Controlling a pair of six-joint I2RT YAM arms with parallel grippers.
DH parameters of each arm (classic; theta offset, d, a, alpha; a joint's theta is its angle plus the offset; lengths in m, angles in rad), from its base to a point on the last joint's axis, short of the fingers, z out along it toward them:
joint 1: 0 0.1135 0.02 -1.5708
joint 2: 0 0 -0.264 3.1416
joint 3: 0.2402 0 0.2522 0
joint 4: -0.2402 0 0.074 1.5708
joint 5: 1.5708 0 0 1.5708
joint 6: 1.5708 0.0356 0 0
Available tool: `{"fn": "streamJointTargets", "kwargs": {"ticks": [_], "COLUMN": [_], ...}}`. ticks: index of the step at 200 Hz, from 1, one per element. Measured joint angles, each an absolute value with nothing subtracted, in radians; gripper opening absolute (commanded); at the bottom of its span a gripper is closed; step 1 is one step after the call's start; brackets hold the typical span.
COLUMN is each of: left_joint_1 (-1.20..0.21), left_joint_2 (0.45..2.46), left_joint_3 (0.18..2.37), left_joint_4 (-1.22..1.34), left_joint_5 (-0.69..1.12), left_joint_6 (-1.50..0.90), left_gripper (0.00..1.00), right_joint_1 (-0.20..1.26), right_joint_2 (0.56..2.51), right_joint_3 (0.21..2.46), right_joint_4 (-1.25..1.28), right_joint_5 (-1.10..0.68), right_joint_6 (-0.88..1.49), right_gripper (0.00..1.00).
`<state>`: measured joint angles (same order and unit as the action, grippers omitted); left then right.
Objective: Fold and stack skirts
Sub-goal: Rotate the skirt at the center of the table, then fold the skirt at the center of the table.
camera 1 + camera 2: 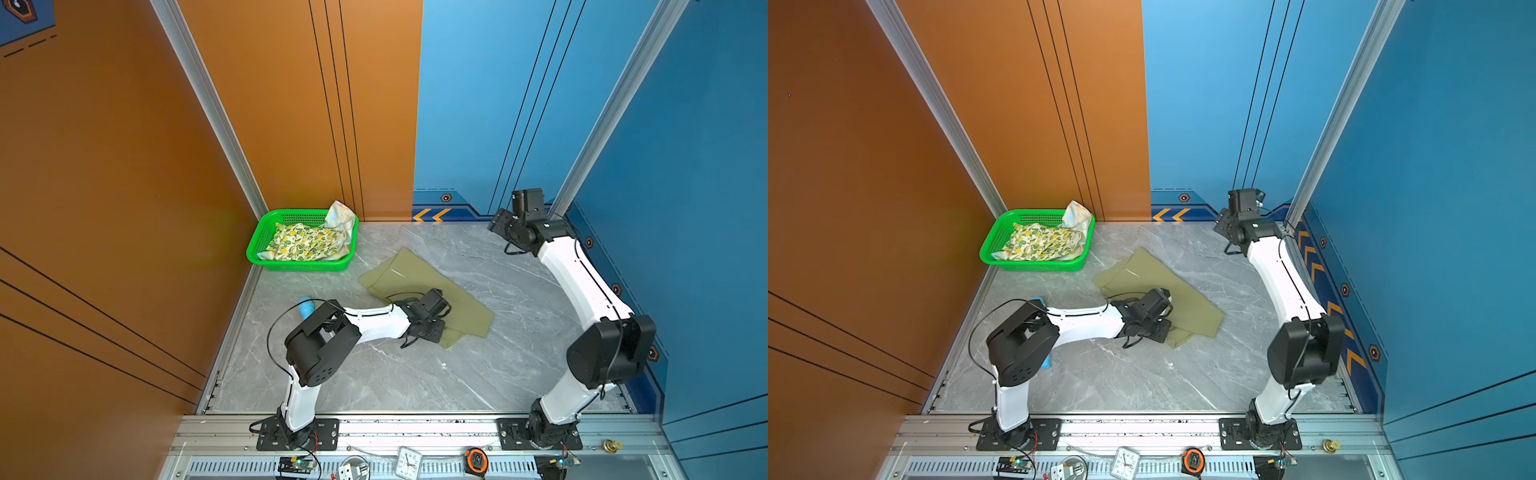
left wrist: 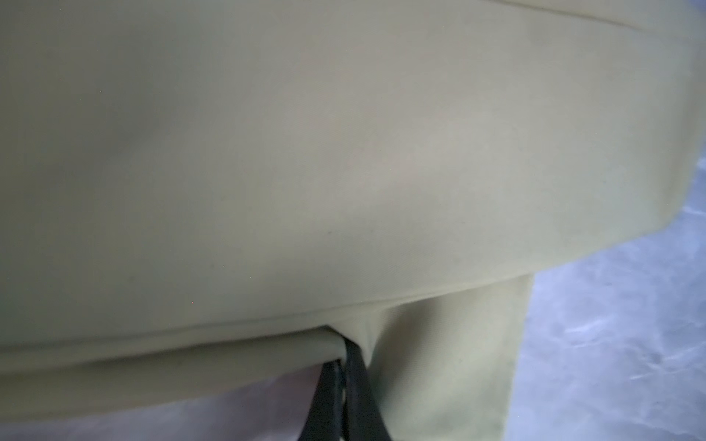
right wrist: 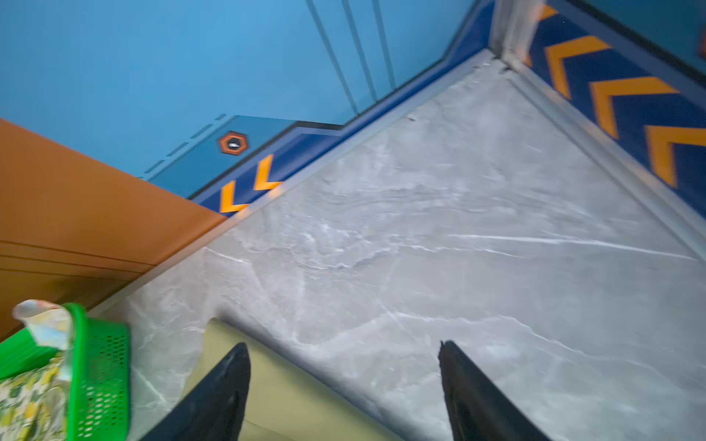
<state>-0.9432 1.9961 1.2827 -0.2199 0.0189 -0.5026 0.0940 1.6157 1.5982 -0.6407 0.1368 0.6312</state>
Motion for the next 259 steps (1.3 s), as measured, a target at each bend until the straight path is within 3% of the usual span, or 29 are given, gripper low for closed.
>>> {"fn": "streamJointTargets", "kwargs": {"ticks": [17, 27, 33, 59, 84, 148, 259], "left_joint_1": [-0.989, -1.020, -1.034, -1.065, -1.023, -0.752, -0.655], "left_joint_2": [2.097, 2.162, 2.179, 2.162, 2.033, 1.652, 1.766], "left_joint_3": [1.446, 1.559, 1.590, 1.604, 1.463, 1.106, 1.035], "left_joint_4": [-0.270, -0.286, -0.286, -0.292, -0.287, -0.278, -0.244], "left_joint_5": [0.047, 0.065, 0.070, 0.112, 0.124, 0.082, 0.068], "left_joint_6": [-0.506, -0.493, -0.497, -0.497, -0.496, -0.576, -0.668], "left_gripper": [0.30, 0.54, 0.62, 0.74, 0.76, 0.73, 0.58], "right_joint_1": [-0.006, -0.067, -0.093, -0.146, -0.144, -0.117, -0.095], "right_joint_2": [1.490, 1.411, 1.374, 1.255, 1.242, 1.318, 1.441], "right_joint_3": [1.453, 1.375, 1.341, 1.245, 1.178, 1.005, 0.913], "right_joint_4": [-0.642, -0.649, -0.649, -0.654, -0.642, -0.605, -0.477], "right_joint_5": [0.115, 0.100, 0.089, 0.050, 0.002, -0.079, -0.136], "right_joint_6": [0.625, 0.625, 0.625, 0.626, 0.627, 0.641, 0.674], "right_gripper": [0.81, 0.81, 0.82, 0.82, 0.81, 0.76, 0.64]}}
